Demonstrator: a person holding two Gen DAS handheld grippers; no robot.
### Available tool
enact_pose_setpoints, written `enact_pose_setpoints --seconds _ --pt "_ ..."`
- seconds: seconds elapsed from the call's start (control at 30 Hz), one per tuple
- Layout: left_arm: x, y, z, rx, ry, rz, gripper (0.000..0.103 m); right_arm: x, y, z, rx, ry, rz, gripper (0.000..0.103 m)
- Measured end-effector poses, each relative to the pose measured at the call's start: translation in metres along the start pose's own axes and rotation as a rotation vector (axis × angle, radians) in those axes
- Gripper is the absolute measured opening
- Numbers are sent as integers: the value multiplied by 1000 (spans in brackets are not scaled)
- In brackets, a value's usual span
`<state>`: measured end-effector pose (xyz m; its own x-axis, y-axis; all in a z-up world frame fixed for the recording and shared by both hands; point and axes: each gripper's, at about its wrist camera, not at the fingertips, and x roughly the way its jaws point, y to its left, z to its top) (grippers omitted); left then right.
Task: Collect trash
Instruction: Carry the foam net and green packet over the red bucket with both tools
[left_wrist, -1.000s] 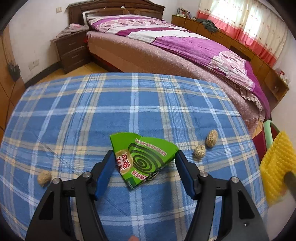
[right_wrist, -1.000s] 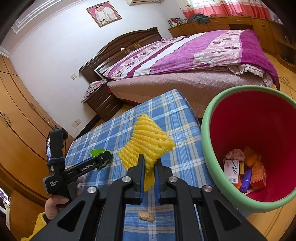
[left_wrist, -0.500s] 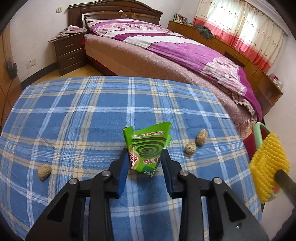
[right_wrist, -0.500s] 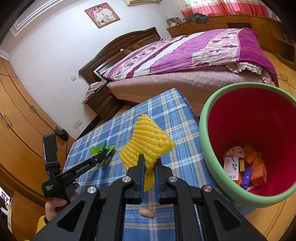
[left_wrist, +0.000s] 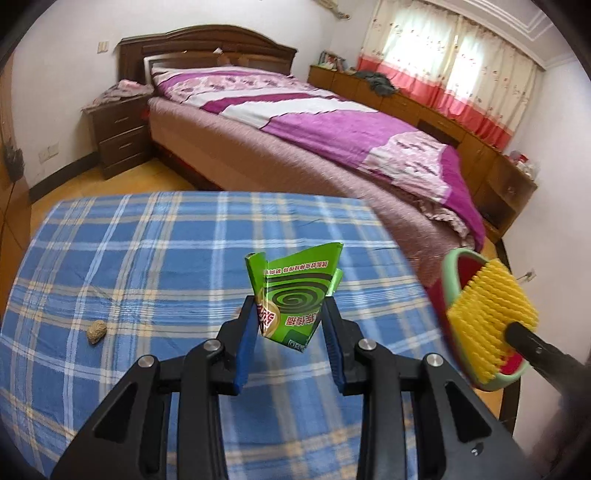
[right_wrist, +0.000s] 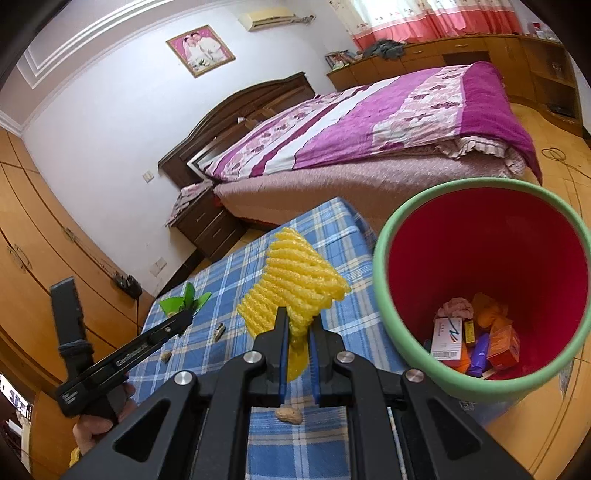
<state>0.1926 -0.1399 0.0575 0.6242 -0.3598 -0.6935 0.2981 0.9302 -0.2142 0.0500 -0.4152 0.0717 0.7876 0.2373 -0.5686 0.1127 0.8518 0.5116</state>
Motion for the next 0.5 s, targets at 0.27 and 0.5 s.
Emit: enact_pose_setpoints --seconds 0.27,0.5 --pt "-19 -49 -1 53 -14 -88 34 -32 -23 1 50 -60 -29 11" --pt "-17 -95 -8 115 2 -158 34 -56 -53 1 105 -101 -81 11"
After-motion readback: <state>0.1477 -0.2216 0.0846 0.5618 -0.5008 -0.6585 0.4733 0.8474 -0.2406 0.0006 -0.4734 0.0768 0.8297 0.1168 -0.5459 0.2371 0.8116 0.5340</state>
